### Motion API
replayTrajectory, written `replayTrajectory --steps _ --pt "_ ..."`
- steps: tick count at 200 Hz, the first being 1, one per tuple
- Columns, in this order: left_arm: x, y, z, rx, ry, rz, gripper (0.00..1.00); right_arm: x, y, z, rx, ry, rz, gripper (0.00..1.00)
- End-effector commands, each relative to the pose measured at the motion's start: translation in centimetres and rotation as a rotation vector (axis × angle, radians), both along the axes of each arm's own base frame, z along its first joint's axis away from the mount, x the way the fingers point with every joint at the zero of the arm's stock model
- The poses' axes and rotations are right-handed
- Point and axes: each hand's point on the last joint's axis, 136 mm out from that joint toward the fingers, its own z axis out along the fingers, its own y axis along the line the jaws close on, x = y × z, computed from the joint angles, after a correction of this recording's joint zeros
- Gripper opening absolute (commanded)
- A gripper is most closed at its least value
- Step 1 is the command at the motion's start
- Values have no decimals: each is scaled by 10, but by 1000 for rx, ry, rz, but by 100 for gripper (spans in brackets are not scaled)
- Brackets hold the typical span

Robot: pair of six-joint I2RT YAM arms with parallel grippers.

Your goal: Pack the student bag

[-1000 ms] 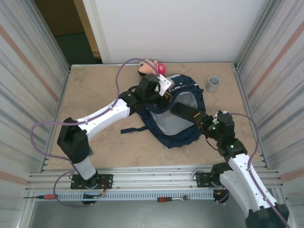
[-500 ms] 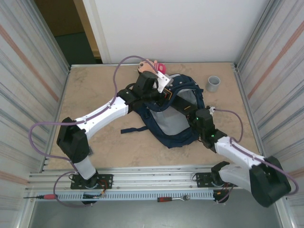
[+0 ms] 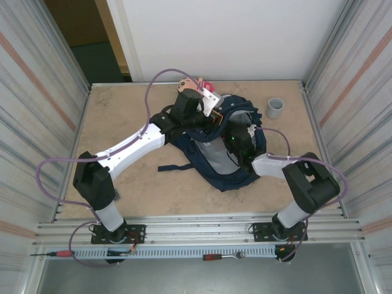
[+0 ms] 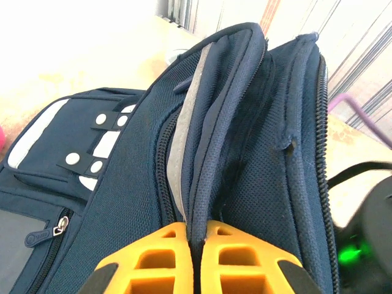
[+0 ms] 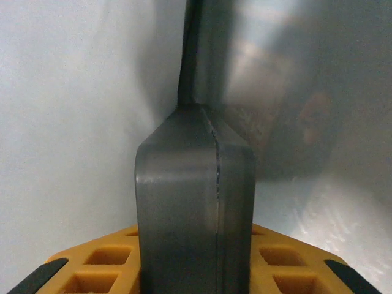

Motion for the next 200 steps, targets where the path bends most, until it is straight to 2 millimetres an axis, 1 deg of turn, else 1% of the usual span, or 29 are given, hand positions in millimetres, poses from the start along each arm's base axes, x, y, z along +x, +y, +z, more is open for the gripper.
replayTrajectory --steps 1,10,22,38,50,77,98,113,130,152,157,164,182,200 --pt "5 -5 99 -216 -195 -14 0 9 17 6 65 -16 -1 34" --pt "6 -4 97 -212 -191 -9 0 3 18 -8 49 58 -2 38" --pt "8 -2 95 -209 -189 0 0 -6 17 -23 11 135 2 46" --pt "10 0 90 -205 -181 9 0 -18 12 -38 -9 197 3 58" --pt "11 2 87 -202 -176 15 0 -26 7 -44 -5 221 5 64" --pt "13 5 77 -184 -167 30 0 -48 -3 -57 -18 284 27 68" --pt "15 8 69 -159 -165 40 0 -65 -12 -56 -32 305 41 69" --pt "15 11 63 -142 -161 47 0 -77 -23 -48 -43 312 39 69" --pt "14 12 58 -129 -155 48 0 -91 -39 -32 -75 305 39 70" --pt "11 13 47 -110 -137 38 0 -108 -67 -2 -130 269 32 71" --pt "10 13 44 -106 -134 35 0 -112 -77 2 -146 272 23 71" --pt "8 13 38 -93 -127 26 0 -117 -88 17 -153 243 13 71" --pt "2 12 19 -46 -115 -1 0 -133 -121 36 -184 218 -36 71" --pt "-9 8 -7 25 -108 -47 0 -147 -143 54 -189 175 -74 72"
